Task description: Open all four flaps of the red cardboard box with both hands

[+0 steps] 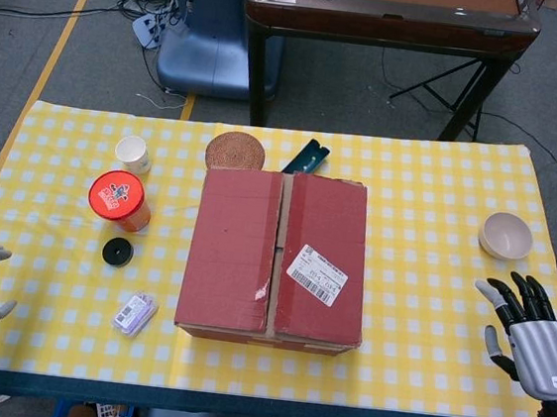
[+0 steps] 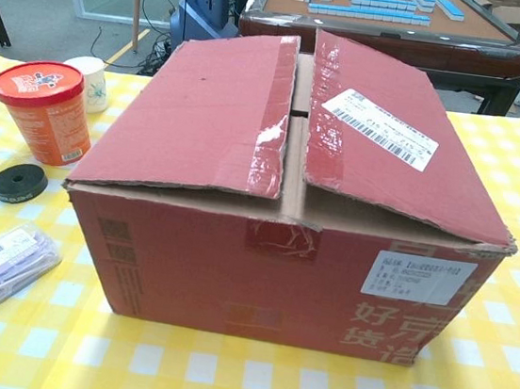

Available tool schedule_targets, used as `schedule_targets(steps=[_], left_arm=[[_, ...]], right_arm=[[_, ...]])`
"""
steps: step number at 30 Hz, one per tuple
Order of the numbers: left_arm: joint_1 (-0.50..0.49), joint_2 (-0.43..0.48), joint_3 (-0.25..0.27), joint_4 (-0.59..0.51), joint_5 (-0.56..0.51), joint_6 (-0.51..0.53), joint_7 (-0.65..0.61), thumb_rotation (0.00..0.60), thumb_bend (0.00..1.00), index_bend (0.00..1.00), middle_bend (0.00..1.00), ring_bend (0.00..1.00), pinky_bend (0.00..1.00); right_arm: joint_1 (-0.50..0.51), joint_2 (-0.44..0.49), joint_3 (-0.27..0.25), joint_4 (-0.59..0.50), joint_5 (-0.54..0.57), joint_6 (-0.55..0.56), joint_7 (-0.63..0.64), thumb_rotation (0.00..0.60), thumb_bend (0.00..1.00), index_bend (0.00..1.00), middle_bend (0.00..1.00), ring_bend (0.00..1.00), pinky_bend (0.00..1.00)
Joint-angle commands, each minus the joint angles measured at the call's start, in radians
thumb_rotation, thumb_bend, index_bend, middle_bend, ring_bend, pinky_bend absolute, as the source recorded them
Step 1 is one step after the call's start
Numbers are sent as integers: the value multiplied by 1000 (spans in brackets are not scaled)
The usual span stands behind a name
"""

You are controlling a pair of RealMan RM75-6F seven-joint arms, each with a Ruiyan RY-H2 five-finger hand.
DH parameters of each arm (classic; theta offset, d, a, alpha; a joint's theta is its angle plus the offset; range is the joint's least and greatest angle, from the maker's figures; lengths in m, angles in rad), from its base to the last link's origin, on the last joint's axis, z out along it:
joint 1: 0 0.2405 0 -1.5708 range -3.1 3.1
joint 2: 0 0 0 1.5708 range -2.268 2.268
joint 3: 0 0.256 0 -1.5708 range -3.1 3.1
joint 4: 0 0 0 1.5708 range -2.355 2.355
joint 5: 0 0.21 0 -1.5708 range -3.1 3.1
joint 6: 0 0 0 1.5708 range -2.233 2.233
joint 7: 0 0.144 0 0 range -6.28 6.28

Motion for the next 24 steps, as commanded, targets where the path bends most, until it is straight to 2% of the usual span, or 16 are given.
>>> schedule_targets(steps=[1, 6, 15, 20, 24], left_arm=[[-1, 0, 1, 0, -3, -5, 3, 600, 167, 349, 253, 134, 0], [-4, 4, -2, -6, -6, -7, 6, 600, 168, 350, 253, 134, 0], [-7, 7, -2, -14, -6, -12, 11, 600, 167, 355, 253, 135, 0], [-6, 12, -5, -22, -8, -7, 6, 600, 167, 358, 253, 135, 0], [-1, 13, -4, -28, -6, -1, 2, 600, 168, 359, 253, 134, 0]], right_arm=[[1, 1, 0, -1, -1, -2, -1, 600, 527, 162, 167, 22, 15], [9, 7, -2, -5, -8, -11, -1, 600, 570, 162, 170, 31, 15], [32, 26, -2, -19, -30, -33, 8, 600, 788, 162, 183, 43, 32], [89, 62, 11, -68, -74, -82, 5, 600, 894, 180, 219, 92, 83], [171, 92, 47, -135, -100, -154, -10, 600, 974, 204, 243, 112, 84]])
